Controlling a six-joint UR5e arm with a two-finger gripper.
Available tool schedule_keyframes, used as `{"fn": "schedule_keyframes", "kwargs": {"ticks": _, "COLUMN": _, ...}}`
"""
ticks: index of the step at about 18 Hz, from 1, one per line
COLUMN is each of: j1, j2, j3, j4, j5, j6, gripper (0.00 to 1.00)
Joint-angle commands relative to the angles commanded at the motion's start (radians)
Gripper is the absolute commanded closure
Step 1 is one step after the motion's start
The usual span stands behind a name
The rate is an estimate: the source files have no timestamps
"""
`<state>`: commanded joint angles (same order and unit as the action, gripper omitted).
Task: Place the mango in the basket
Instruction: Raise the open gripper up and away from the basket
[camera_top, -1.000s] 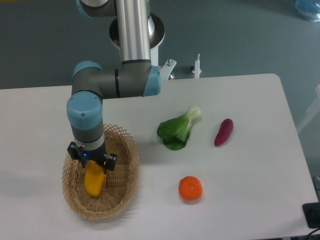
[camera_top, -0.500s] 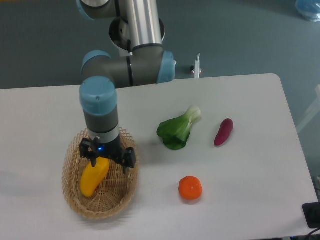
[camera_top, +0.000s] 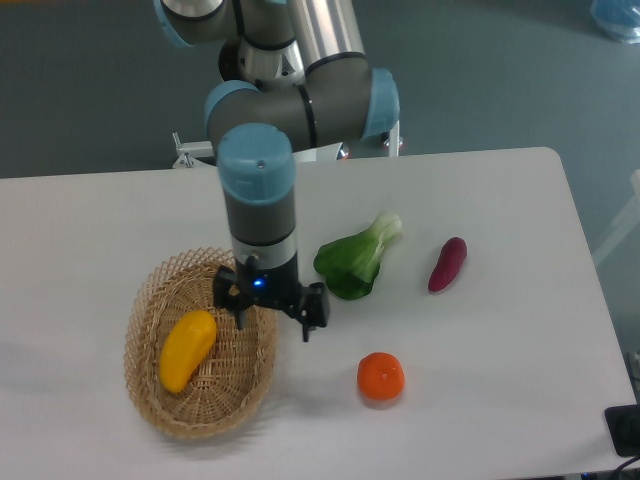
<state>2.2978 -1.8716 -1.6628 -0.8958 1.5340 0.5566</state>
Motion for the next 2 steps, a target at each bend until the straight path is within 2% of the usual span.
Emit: {"fn": "schedule_keyframes", "kwargs": {"ticks": 2, "j1": 0.018, "j2": 0.005, "j3": 0.002, "j4": -0.003, "j5": -0.002, "j6": 0.02, "gripper": 0.0}}
